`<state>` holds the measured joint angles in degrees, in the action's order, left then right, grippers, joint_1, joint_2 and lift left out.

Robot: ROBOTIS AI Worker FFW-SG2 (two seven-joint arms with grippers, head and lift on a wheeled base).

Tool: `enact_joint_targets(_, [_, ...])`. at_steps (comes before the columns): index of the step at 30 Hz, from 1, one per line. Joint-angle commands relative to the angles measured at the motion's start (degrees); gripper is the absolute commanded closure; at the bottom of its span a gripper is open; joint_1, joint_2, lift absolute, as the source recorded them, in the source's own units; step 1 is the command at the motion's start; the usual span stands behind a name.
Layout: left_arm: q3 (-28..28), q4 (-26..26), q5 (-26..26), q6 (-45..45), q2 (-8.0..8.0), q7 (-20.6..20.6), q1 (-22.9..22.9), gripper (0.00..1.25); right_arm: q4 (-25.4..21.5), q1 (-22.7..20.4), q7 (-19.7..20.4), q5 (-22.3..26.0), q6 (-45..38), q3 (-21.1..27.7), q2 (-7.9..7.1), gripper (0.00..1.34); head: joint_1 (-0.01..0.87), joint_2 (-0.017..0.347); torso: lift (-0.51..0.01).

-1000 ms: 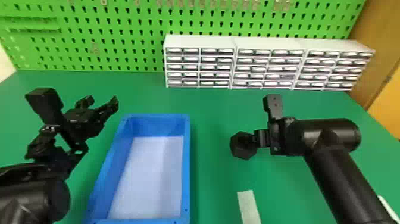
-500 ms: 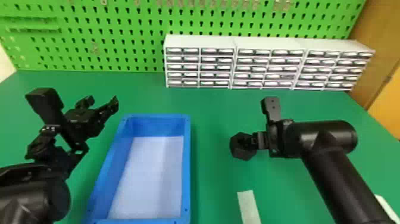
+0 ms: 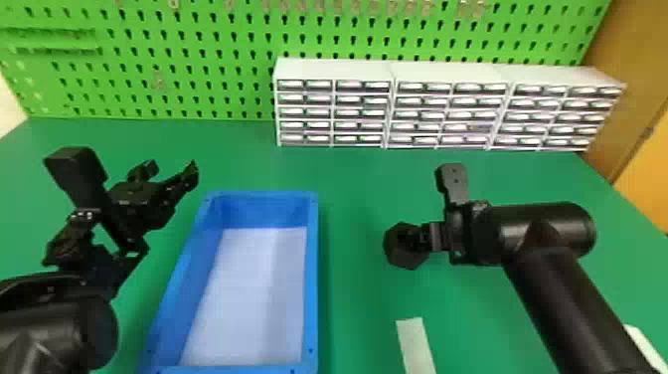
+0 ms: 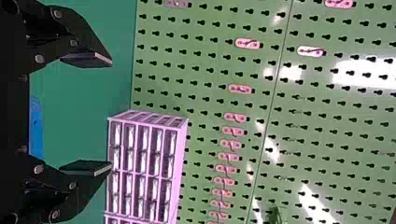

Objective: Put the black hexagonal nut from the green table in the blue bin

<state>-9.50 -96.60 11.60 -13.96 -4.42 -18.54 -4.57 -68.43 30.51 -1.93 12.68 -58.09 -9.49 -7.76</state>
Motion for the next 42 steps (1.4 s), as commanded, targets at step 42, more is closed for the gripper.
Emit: enact_joint_targets(42, [0.0,0.0,0.1,0.0,-0.06,-0.2,0.1,0.47,0.0,-0.1,-0.2,-1.2,0.0,-2.2,-0.06,0.96,0.692,0.009,-0.097])
